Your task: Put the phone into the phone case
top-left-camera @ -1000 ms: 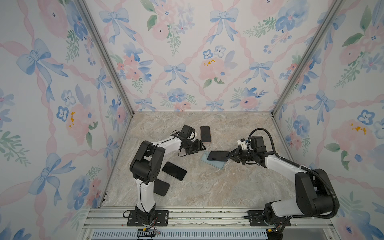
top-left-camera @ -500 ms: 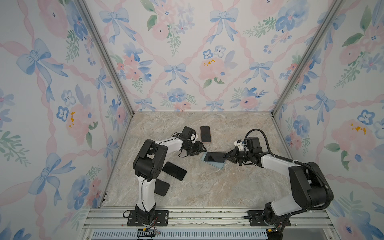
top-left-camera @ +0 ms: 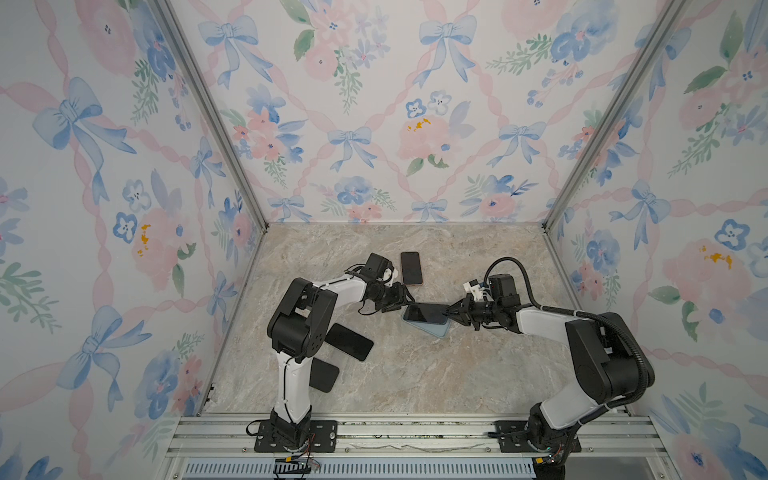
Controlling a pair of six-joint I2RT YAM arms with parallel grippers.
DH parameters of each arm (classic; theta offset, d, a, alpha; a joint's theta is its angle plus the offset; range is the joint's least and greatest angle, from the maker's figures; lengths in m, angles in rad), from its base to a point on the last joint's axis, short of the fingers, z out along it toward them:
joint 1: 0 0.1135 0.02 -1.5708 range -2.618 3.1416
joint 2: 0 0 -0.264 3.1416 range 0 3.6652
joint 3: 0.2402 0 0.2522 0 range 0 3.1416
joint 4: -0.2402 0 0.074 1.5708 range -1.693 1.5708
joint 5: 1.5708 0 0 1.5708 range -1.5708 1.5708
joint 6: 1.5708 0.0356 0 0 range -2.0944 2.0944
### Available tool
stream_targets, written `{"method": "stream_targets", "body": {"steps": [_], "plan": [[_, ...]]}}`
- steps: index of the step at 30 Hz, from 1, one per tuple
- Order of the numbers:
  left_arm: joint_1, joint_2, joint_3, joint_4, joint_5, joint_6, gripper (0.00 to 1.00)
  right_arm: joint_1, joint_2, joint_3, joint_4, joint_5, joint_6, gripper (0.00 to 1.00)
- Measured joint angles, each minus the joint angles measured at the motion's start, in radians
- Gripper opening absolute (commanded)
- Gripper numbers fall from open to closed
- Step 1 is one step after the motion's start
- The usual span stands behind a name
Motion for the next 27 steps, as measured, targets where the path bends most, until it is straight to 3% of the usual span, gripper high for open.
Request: {"method": "stream_targets", "body": {"steps": [16, 27], "plan": [[-0.01, 0.002, -0.002, 0.004, 0.007, 0.0, 0.59, 0.0, 0.066, 0.025, 0.031, -0.034, -0.019, 0.0], [-0.011, -0.037, -0.09, 0.114, -0.006, -0.038, 0.58, -0.001, 0.103, 0.027, 0.068, -0.05, -0.019, 0.0]]}}
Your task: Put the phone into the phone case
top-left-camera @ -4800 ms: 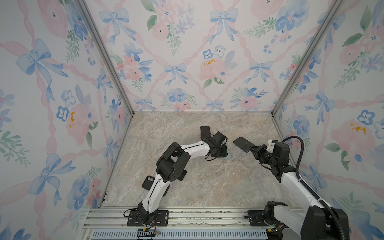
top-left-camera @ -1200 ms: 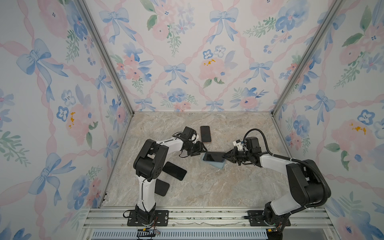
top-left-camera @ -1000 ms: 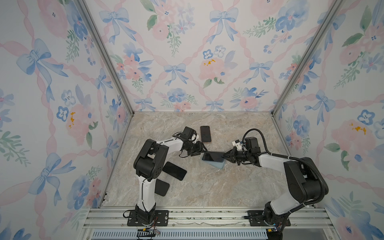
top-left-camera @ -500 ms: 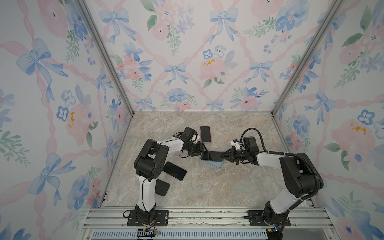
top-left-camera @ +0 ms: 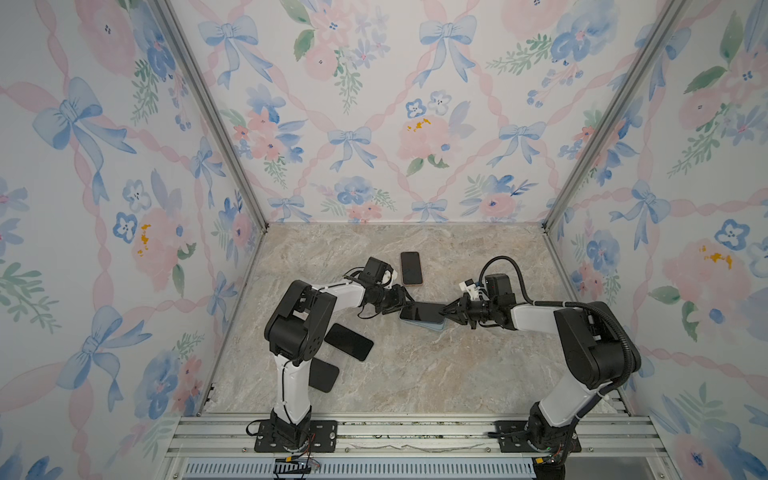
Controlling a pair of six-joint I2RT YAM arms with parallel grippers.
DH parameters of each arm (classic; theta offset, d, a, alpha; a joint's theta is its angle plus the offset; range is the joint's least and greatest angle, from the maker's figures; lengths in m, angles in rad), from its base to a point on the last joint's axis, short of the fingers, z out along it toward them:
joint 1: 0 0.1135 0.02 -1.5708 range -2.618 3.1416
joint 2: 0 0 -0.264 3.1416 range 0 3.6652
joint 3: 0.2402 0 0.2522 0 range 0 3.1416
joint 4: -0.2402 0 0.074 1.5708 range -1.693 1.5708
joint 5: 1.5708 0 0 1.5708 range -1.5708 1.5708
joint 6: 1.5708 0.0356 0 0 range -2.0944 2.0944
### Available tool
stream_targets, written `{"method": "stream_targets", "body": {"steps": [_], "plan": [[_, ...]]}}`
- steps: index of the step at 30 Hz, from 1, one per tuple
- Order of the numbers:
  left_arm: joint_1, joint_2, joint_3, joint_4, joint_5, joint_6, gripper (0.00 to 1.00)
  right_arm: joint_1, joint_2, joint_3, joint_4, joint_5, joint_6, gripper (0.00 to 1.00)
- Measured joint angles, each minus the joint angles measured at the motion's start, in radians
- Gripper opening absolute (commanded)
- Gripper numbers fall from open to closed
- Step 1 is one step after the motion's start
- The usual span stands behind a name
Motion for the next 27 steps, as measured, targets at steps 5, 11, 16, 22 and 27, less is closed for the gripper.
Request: {"method": "stream_targets", "body": {"steps": [5, 11, 16, 22, 27], "plan": [[-0.009, -0.024, -0.04, 0.042, -0.033, -0.024, 0.57, 0.0, 0.021, 0.012, 0.003, -0.011, -0.012, 0.03], [-0.024, -0.071, -0.103, 0.071, -0.079, -0.045, 0.57, 0.002, 0.042, 0.035, -0.022, -0.028, -0.045, 0.06], [-0.045, -0.114, -0.15, 0.072, -0.124, -0.057, 0.57, 0.011, 0.055, 0.068, -0.064, -0.036, -0.077, 0.08], [-0.06, -0.154, -0.189, 0.069, -0.178, -0.077, 0.57, 0.026, 0.085, 0.11, -0.098, -0.043, -0.106, 0.1], [-0.068, -0.172, -0.206, 0.066, -0.202, -0.089, 0.57, 0.035, 0.096, 0.131, -0.153, -0.014, -0.143, 0.15]]}}
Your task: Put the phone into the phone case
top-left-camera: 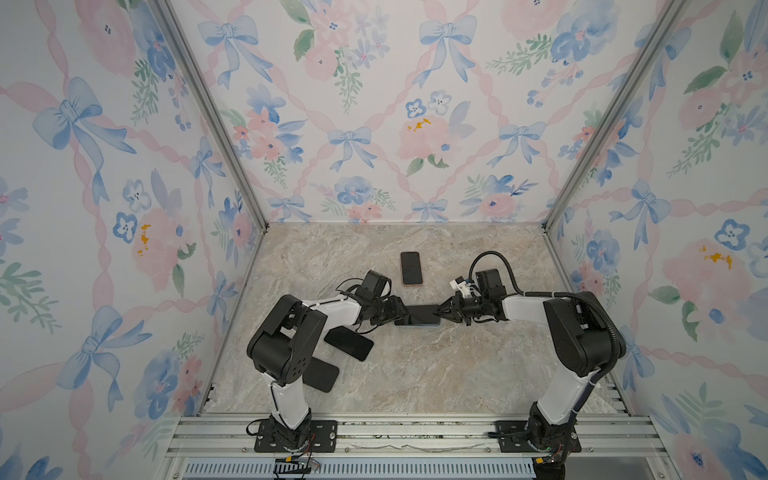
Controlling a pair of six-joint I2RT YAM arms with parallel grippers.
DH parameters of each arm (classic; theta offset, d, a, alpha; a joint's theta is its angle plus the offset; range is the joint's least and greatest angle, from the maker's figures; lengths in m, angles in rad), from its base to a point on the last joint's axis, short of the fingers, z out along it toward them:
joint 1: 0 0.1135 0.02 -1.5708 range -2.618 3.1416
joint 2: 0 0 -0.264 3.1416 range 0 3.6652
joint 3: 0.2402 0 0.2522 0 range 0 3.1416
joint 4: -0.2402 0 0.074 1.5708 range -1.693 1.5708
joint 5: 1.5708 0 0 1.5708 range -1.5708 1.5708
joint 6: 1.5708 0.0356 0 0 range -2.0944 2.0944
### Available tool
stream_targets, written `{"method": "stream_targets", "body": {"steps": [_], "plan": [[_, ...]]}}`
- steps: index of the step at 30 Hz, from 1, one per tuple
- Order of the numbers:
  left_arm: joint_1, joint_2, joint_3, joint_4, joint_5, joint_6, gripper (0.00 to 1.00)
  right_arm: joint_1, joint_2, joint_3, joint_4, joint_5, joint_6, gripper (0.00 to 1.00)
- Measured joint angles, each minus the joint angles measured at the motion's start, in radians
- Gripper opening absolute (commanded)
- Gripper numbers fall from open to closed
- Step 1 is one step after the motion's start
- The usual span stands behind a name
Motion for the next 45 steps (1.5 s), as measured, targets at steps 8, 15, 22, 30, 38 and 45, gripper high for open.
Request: {"method": "stream_targets", "body": {"steps": [8, 15, 22, 30, 38, 45], "plan": [[-0.012, -0.006, -0.006, -0.004, -0.002, -0.006, 0.57, 0.001, 0.023, 0.02, -0.062, 0.074, -0.038, 0.2], [-0.022, -0.006, -0.014, -0.003, 0.043, -0.005, 0.57, 0.003, 0.019, 0.049, -0.138, 0.138, -0.077, 0.27], [-0.022, -0.008, -0.03, 0.008, 0.097, -0.006, 0.57, 0.023, -0.009, 0.077, -0.229, 0.21, -0.134, 0.41], [-0.022, -0.025, -0.064, 0.01, 0.125, -0.005, 0.49, 0.048, -0.051, 0.095, -0.335, 0.29, -0.182, 0.51], [-0.022, -0.049, -0.073, -0.051, 0.108, 0.003, 0.44, 0.093, -0.067, 0.145, -0.445, 0.408, -0.229, 0.6], [-0.021, -0.049, -0.073, -0.053, 0.107, 0.011, 0.44, 0.135, -0.072, 0.19, -0.538, 0.523, -0.267, 0.67]]}}
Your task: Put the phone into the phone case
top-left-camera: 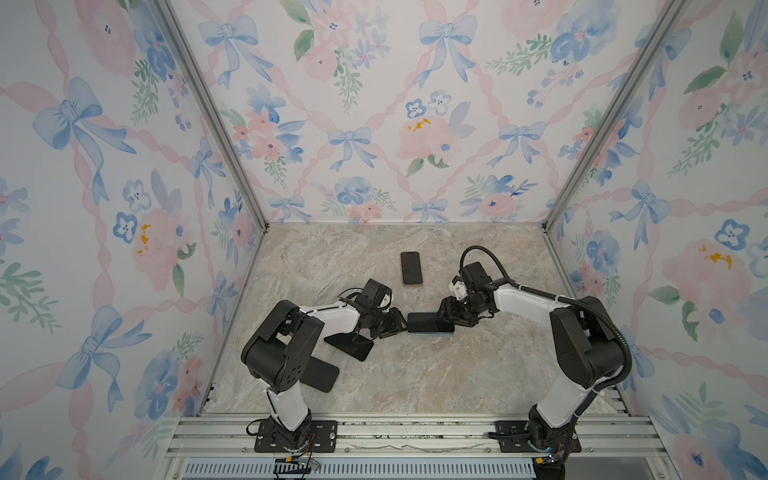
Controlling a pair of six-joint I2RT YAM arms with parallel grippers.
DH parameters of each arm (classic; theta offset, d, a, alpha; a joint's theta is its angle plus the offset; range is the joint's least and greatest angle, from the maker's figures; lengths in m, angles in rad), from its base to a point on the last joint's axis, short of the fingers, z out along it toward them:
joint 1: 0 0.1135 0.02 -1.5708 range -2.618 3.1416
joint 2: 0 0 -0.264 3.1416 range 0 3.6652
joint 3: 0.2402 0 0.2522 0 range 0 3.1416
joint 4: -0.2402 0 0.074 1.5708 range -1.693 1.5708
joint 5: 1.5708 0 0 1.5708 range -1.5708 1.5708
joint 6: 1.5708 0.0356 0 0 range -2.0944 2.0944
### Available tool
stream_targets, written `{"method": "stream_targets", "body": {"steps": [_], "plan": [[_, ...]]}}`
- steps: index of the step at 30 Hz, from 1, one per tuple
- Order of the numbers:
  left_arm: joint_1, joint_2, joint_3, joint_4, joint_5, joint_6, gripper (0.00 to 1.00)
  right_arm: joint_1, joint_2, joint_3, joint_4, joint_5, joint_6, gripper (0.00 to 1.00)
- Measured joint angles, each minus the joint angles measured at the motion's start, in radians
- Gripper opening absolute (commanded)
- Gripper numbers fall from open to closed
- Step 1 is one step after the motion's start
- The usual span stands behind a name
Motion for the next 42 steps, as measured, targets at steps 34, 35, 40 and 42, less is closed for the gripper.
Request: {"method": "stream_targets", "body": {"steps": [34, 35, 40, 42], "plan": [[0.02, 0.058, 0.115, -0.047, 0.076, 0.057, 0.4, 0.045, -0.188, -0.093, -0.04, 0.207, -0.115, 0.48], [0.025, 0.064, 0.12, -0.047, 0.079, 0.06, 0.4, 0.038, -0.188, -0.1, -0.036, 0.202, -0.119, 0.46], [0.032, 0.099, 0.131, -0.049, 0.087, 0.067, 0.4, 0.02, -0.18, -0.122, -0.005, 0.181, -0.125, 0.39], [0.032, 0.112, 0.137, -0.049, 0.093, 0.068, 0.4, 0.02, -0.171, -0.124, 0.005, 0.17, -0.125, 0.37]]}}
